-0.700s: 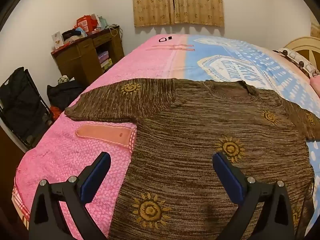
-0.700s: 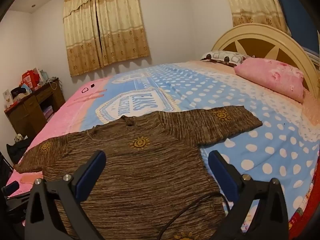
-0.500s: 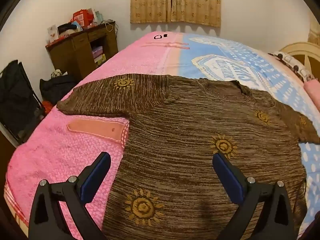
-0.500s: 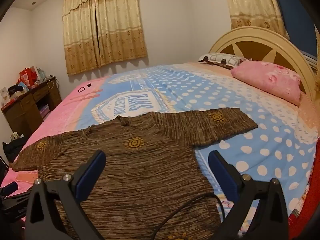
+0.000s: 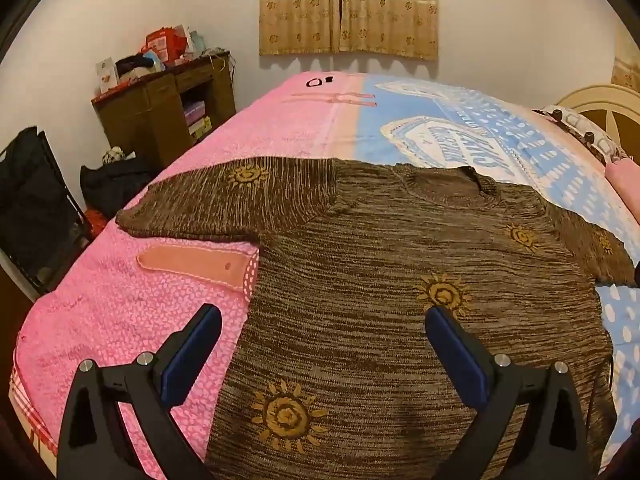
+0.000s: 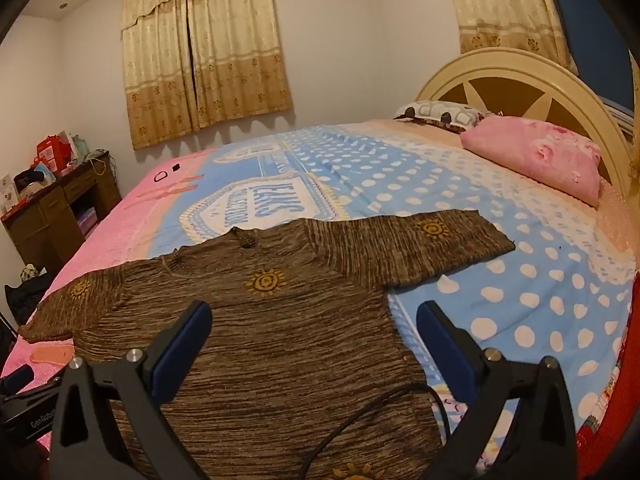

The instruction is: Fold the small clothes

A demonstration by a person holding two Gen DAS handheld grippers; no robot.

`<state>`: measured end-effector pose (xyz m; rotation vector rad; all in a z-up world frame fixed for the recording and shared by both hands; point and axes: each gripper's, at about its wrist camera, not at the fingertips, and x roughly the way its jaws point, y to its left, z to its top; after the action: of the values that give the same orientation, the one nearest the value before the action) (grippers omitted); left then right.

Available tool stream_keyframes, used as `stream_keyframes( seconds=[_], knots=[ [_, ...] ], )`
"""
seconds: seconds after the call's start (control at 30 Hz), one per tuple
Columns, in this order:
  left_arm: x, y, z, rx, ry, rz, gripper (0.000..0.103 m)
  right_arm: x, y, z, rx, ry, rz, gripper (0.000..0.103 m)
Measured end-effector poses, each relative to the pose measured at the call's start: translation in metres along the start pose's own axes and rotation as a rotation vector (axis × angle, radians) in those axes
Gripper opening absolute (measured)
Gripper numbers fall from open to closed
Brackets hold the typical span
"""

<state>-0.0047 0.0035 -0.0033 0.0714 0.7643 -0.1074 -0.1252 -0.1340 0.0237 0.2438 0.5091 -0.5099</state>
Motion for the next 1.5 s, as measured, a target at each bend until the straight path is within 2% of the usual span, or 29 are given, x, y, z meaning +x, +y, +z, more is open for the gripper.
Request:
stream_keyframes(
  seconds=[0.63,1.5],
  knots=[
    [-0.001,-0.001,0.000,0.000,0.011,-0.008,0.102,0.001,0.008,0.002,-0.006,0.008,-0.007,0.103],
    [0.001,-0.002,-0.003,0.000,0.025,-0.009,0.102,0.003,-0.002,-0.002,0.007,0.022,-0.008,0.103]
  ],
)
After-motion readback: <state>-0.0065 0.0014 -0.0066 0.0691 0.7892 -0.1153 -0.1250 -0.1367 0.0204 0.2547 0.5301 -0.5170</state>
